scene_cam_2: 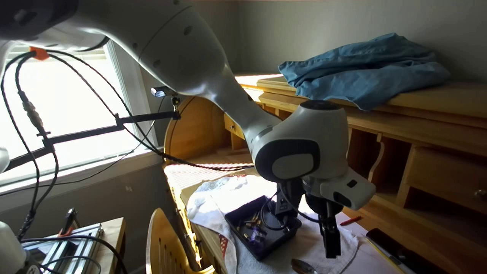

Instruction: Put the packet on the spoon and put the packet in the tray

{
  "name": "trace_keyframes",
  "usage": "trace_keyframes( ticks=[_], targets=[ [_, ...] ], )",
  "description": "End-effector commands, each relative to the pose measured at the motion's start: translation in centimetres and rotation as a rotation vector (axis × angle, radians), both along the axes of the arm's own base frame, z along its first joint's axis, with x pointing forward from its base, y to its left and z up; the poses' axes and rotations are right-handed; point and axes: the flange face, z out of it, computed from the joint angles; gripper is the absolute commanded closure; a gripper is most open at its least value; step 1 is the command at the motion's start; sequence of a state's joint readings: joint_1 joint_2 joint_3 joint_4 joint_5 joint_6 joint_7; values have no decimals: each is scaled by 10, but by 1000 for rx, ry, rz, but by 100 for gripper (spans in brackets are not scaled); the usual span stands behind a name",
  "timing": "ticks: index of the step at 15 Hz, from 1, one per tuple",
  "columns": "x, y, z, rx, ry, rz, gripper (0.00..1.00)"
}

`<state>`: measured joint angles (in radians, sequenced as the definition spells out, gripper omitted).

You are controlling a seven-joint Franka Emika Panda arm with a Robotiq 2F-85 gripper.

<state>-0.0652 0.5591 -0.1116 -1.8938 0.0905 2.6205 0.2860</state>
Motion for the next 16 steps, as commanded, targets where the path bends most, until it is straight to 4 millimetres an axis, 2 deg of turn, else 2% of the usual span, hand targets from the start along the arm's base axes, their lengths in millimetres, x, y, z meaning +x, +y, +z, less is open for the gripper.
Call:
trace_keyframes(
  ticks=[1,5,9,13,14,16],
  targets=[
    [-25,14,35,48,50,154,0],
    [-40,26,55,111,141,339,0],
    [-52,33,68,92,213,475,0],
    [-52,43,75,20,225,535,0],
    [-41,38,69,53,215,497,0],
    [-41,41,69,51,216,502,0]
  ],
)
